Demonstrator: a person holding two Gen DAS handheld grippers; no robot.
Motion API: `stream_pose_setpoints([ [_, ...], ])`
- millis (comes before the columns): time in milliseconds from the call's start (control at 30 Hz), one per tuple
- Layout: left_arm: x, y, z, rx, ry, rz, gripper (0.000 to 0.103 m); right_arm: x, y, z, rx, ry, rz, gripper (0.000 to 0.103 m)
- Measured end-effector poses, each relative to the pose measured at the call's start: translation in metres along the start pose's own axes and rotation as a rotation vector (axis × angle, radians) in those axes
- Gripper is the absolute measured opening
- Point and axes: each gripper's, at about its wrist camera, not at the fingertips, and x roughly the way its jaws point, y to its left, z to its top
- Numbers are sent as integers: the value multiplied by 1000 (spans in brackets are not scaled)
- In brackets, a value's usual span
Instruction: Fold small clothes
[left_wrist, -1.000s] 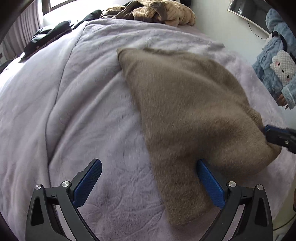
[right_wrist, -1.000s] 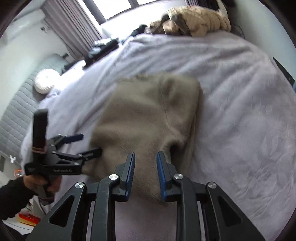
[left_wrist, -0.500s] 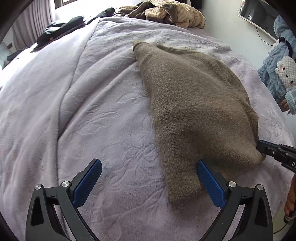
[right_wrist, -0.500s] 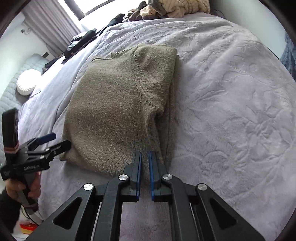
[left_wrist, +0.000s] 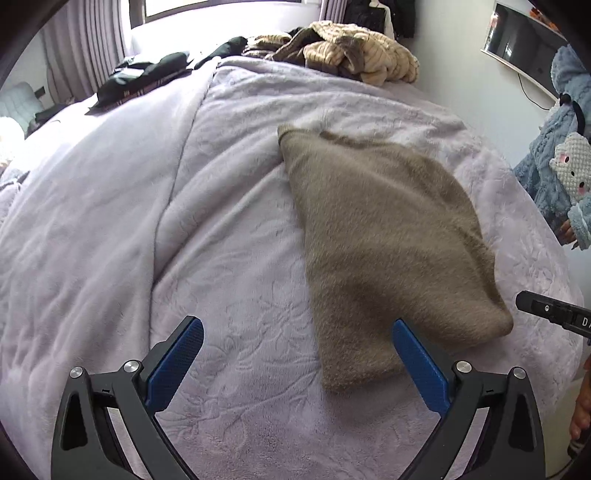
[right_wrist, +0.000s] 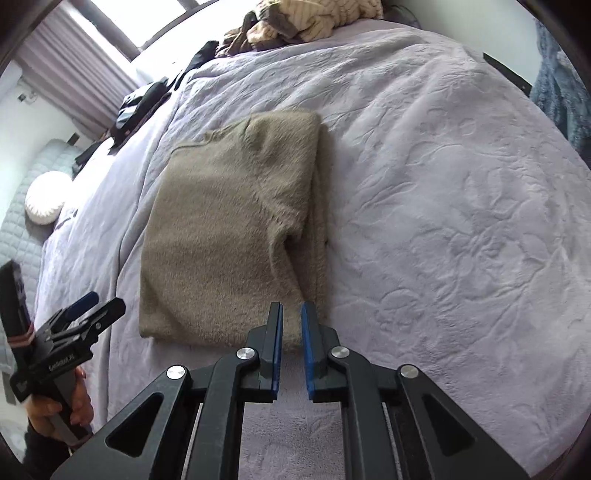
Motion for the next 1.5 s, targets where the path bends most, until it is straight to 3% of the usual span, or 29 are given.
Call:
stream_pose_setpoints([
  [100, -4, -4, 7, 2, -6, -1, 102, -3, 4, 7, -4, -4, -5, 17],
  [233, -6, -8, 11, 5, -7, -3, 102, -4, 11, 10, -23, -12, -13, 43],
  [400, -3, -12, 11, 10, 15, 5, 102, -1, 15, 12, -42, -8, -38, 44],
  [533, -4, -13, 13, 6, 15, 0, 102, -2, 18, 17, -58, -13, -66, 59],
  [800, -2, -14, 18, 7, 18, 6, 102, 1, 24, 23, -66, -11, -67, 60],
  [900, 6, -11, 21, 2, 30, -17, 102, 7, 21, 27, -60, 4, -50, 66],
  [1033, 28, 1, 34, -53, 46, -107, 102, 27, -1, 44, -3, 14, 14, 66],
  [1267, 93, 23, 63, -107, 126, -240, 102, 85, -55, 71, 164, 78, 276, 66],
  [1400, 127, 26, 74, -159, 197, -399, 102, 106, -64, 80, 189, 97, 375, 66],
  [1500, 141, 15, 81, -143, 212, -450, 102, 121, -60, 89, 193, 120, 481, 67],
])
